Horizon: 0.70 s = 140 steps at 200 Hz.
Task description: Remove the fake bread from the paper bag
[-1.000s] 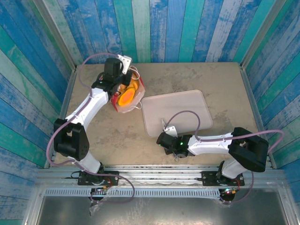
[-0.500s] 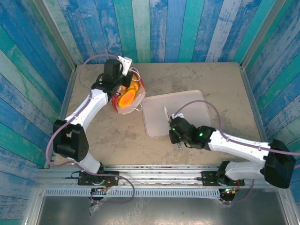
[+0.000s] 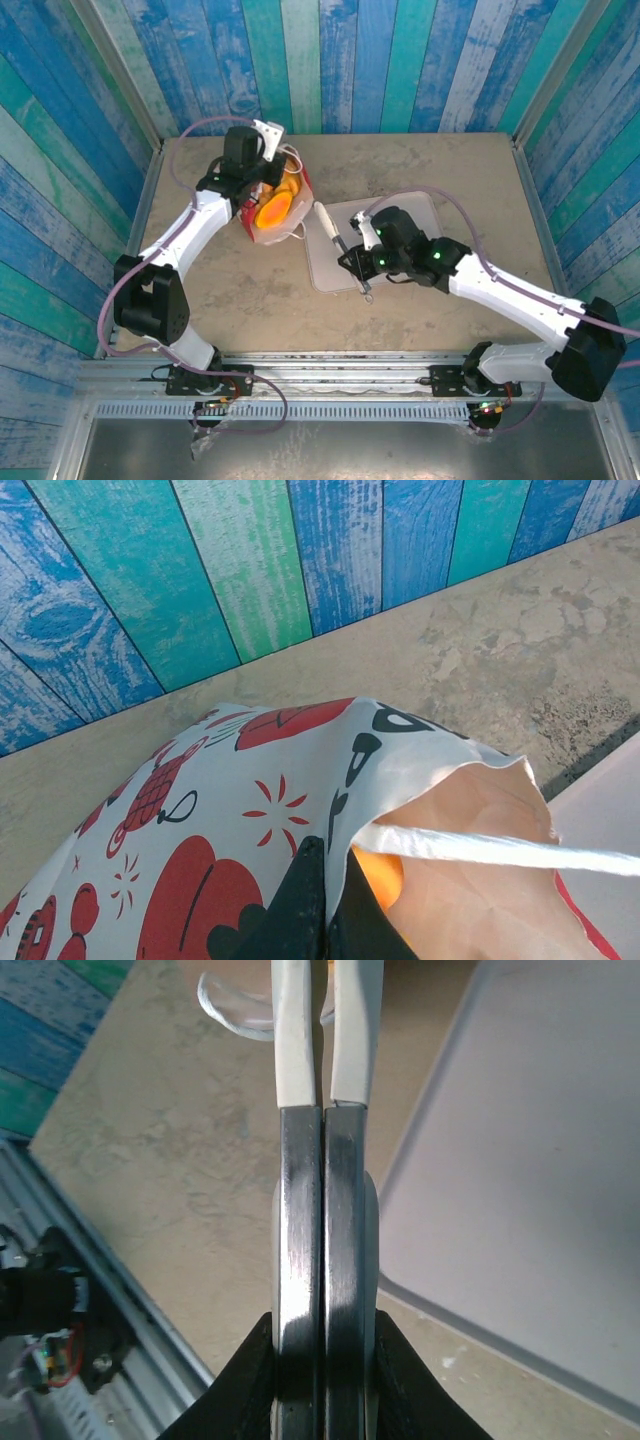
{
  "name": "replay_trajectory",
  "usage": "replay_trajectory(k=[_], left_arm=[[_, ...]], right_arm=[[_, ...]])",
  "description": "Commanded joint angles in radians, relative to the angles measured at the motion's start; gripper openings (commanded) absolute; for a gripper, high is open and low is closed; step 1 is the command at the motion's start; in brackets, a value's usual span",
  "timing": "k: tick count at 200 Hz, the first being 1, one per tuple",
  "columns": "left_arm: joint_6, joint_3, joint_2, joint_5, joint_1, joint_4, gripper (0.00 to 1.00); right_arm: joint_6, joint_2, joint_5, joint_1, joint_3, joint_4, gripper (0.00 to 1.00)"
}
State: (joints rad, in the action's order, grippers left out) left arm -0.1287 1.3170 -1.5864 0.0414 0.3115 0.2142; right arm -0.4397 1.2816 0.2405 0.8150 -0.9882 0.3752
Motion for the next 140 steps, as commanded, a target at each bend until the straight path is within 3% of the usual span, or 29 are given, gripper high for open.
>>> replay_trajectory(k=[1,44,140], left_arm=[[0.027,0.005,0.048,0.025,0.016,-0.099,0.03],[0.015,0.022,0.031,0.011,0.031,-0.088,0.03],[0.005,-0.019,0.034,-0.008,0.050,-0.111,0.03]], right_arm=[[0.038,0.045,0.197,-0.031,-0.052,-0.008,0.27],[0.060,0.100,0.229,-0.039,-0.113,0.021,0.40],[0.056,0.122,0.169,-0.053,-0.212,0.138,0.37]])
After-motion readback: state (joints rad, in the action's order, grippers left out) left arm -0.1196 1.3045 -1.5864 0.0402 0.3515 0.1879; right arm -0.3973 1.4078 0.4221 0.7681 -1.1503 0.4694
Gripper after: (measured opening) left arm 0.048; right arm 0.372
